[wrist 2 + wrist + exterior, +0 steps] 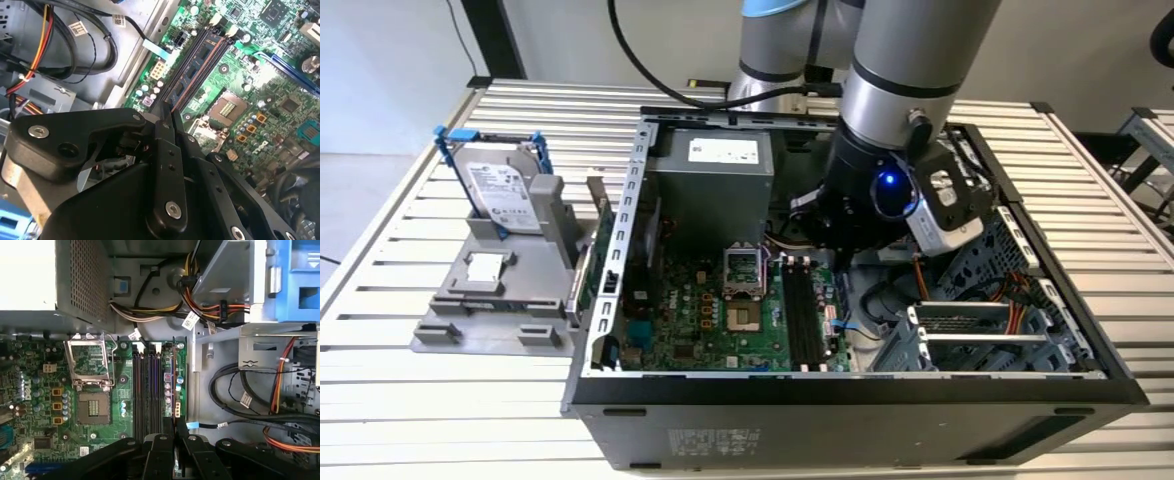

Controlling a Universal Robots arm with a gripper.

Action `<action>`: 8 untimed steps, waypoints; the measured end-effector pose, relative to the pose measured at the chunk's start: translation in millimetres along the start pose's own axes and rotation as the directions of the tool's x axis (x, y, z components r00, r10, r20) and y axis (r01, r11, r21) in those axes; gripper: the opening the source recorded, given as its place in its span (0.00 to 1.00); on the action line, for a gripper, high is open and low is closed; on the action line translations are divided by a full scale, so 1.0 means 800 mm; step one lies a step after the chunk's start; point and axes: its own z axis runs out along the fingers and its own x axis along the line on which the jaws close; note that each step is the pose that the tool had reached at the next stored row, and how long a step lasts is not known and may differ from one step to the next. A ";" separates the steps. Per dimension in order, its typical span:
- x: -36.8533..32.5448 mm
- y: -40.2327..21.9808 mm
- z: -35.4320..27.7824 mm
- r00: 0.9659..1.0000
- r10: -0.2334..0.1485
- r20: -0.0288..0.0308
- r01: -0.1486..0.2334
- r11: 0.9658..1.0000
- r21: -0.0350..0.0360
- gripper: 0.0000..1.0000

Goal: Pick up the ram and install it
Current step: 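Insert the ram into the slot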

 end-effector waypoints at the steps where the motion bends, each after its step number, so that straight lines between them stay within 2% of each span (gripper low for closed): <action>1: 0.0002 -0.0001 0.0022 1.000 0.000 0.000 0.000 1.000 0.000 0.00; 8: 0.0041 -0.0003 0.0180 1.000 0.008 0.000 -0.008 1.000 0.000 0.00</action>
